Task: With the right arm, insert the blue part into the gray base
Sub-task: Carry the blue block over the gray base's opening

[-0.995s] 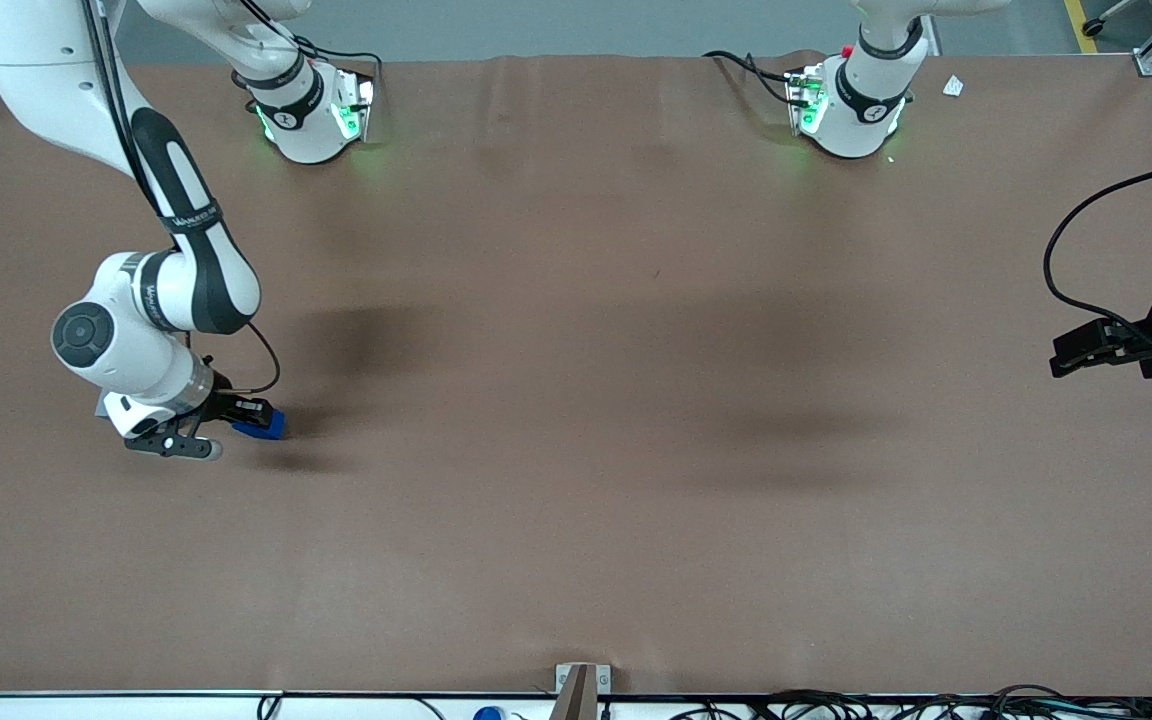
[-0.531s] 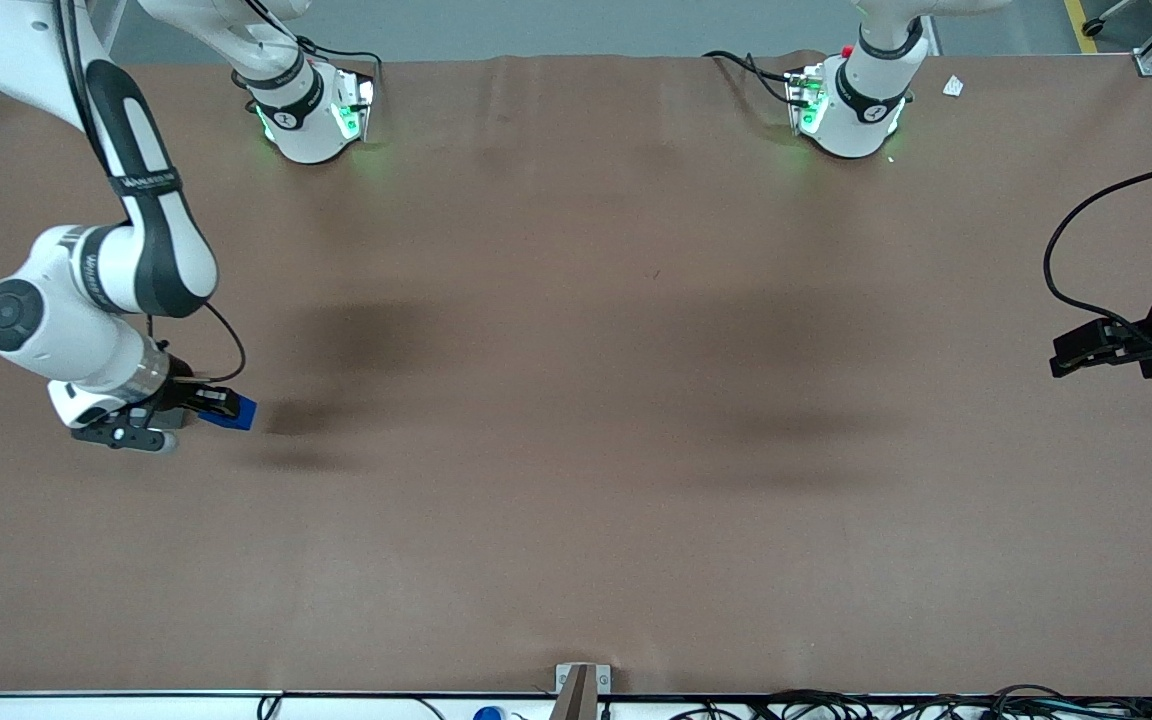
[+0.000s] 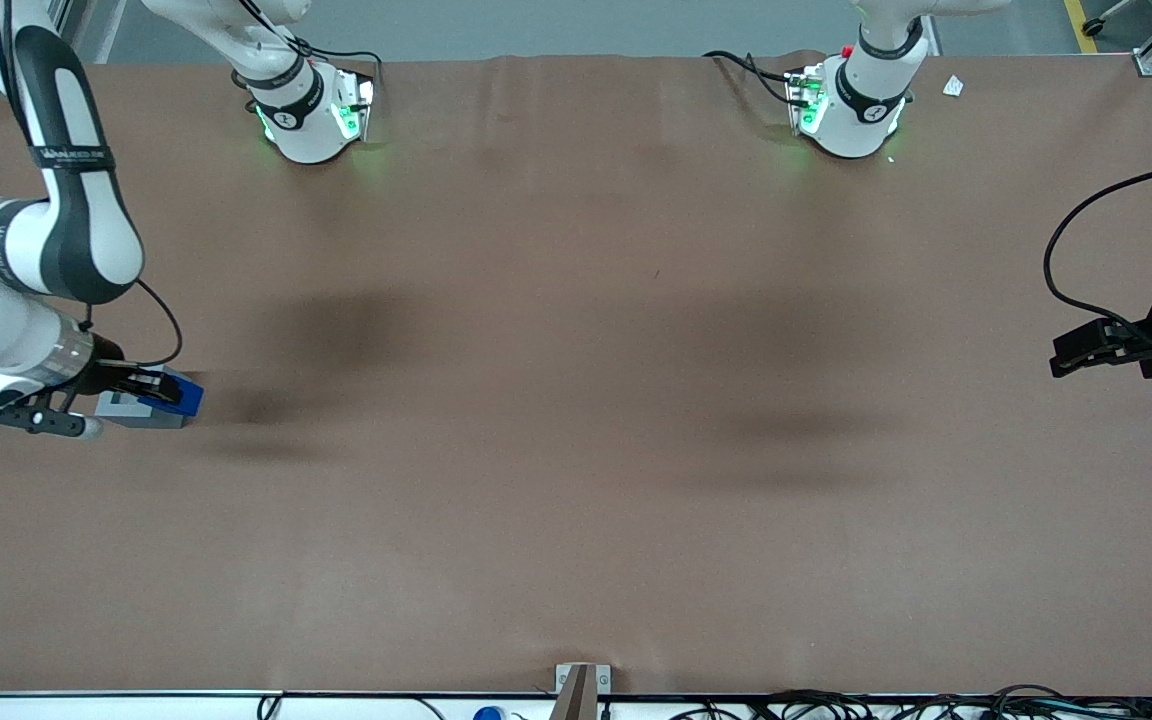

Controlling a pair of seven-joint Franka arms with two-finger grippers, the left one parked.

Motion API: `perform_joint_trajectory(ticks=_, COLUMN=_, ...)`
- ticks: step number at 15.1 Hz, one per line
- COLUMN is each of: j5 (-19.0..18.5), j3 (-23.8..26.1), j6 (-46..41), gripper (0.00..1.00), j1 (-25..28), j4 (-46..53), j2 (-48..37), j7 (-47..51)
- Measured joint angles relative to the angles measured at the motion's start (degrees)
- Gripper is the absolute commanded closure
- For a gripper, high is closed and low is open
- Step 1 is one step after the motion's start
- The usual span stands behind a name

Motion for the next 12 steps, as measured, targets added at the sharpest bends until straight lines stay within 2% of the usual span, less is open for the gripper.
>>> perform_joint_trajectory(ticks=6, j5=0.00, j3=-0.09, j6=-0.04, gripper=0.77, j1=-5.85, j4=-0.04, j2=-0.03, j7=-9.16)
perform_joint_trajectory(ticks=12, j5=0.00, j3=-0.08, j6=-0.01, gripper=0.77, j1=-8.21, j4=-0.30, j2=-0.03, j7=-12.77)
